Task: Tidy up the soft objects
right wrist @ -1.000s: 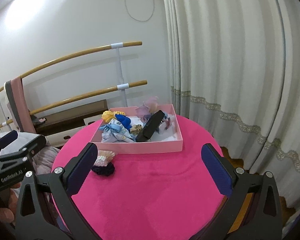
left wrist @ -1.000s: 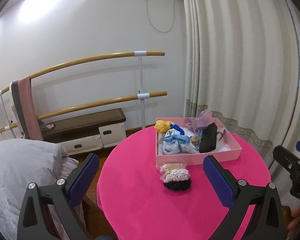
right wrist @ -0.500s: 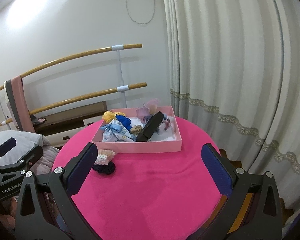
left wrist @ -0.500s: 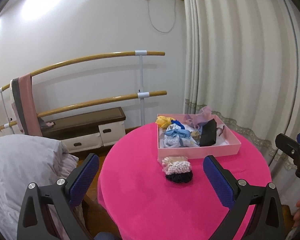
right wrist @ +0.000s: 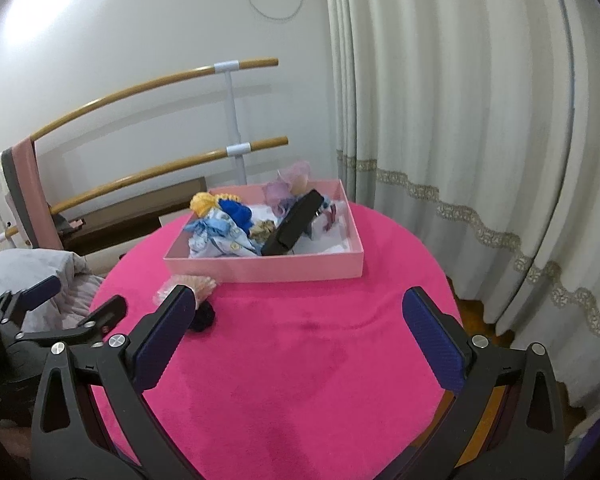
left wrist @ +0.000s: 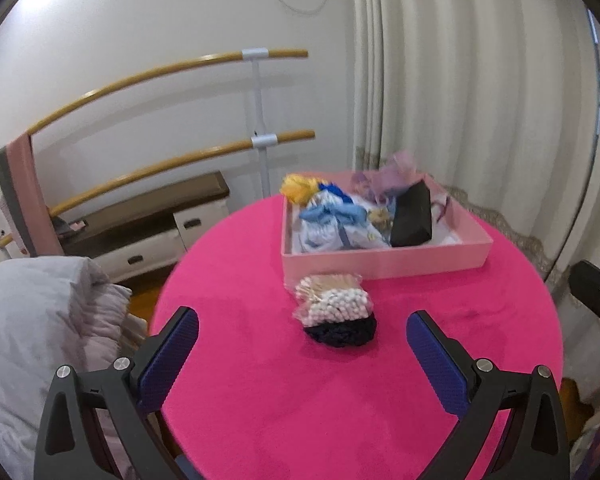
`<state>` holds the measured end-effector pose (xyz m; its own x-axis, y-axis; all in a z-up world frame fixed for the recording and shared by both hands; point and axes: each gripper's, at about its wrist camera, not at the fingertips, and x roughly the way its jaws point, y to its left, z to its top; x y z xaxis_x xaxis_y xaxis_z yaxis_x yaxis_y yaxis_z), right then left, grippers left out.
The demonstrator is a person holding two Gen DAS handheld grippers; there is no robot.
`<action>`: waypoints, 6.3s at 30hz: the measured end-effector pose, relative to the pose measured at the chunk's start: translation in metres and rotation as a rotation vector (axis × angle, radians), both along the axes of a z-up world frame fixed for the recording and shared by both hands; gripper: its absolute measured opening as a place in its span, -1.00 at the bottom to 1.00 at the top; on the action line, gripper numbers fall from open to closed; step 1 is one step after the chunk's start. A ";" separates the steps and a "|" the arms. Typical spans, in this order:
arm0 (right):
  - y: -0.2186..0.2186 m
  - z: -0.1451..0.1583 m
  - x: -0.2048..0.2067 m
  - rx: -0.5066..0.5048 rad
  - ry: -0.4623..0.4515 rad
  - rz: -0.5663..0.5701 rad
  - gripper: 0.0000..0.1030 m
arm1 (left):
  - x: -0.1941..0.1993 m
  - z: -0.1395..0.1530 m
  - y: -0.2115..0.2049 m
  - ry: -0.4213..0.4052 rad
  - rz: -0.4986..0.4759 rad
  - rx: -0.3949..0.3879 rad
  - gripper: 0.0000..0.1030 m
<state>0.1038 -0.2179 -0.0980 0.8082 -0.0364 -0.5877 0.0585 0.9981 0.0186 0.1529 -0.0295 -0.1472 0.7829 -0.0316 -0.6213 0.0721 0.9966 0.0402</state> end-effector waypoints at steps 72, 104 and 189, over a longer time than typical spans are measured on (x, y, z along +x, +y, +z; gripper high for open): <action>0.088 -0.109 0.104 0.055 0.287 0.393 -0.77 | 0.053 -0.062 0.049 0.119 0.076 0.014 -0.17; -0.043 0.039 0.152 0.065 0.092 0.147 -0.77 | 0.100 0.062 -0.010 0.001 -0.117 -0.057 -0.16; 0.008 0.099 -0.064 0.061 -0.171 0.029 1.00 | -0.156 0.130 0.024 -0.221 0.042 0.005 1.00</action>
